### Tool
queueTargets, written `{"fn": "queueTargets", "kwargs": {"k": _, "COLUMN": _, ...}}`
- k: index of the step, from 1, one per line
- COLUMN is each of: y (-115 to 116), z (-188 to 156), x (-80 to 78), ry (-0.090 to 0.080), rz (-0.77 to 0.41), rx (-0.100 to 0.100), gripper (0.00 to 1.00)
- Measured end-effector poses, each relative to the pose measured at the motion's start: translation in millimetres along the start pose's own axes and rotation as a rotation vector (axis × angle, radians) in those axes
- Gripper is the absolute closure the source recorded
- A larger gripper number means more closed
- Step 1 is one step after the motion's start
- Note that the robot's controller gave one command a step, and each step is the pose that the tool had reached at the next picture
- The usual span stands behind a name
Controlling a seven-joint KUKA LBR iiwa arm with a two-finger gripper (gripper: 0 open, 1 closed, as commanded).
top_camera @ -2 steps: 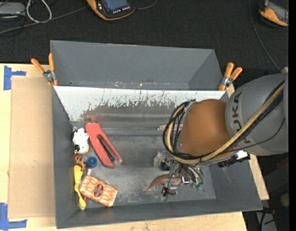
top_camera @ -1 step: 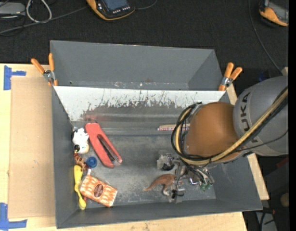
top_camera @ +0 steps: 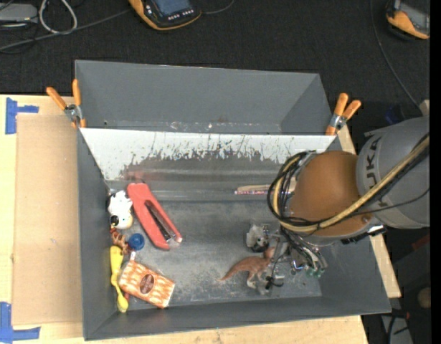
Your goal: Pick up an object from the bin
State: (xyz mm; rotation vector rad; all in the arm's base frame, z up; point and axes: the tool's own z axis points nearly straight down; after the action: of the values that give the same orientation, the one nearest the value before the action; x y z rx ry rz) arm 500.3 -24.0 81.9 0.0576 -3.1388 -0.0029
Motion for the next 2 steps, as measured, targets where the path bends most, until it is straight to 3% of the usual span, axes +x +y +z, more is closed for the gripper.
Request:
{"fn": "queueTargets", "kwargs": {"k": 1, "y": -14.7, "z": 8.3, "x": -1.5, "ry": -0.016, "rz": -0.03, "rx": -0.005, "gripper": 1.0}}
{"fn": "queueTargets", "kwargs": {"k": 2, "y": -14.8, "z": 8.3, "x": -1.5, "ry": -0.016, "rz": -0.028, "rx": -0.005, "gripper": 1.0}}
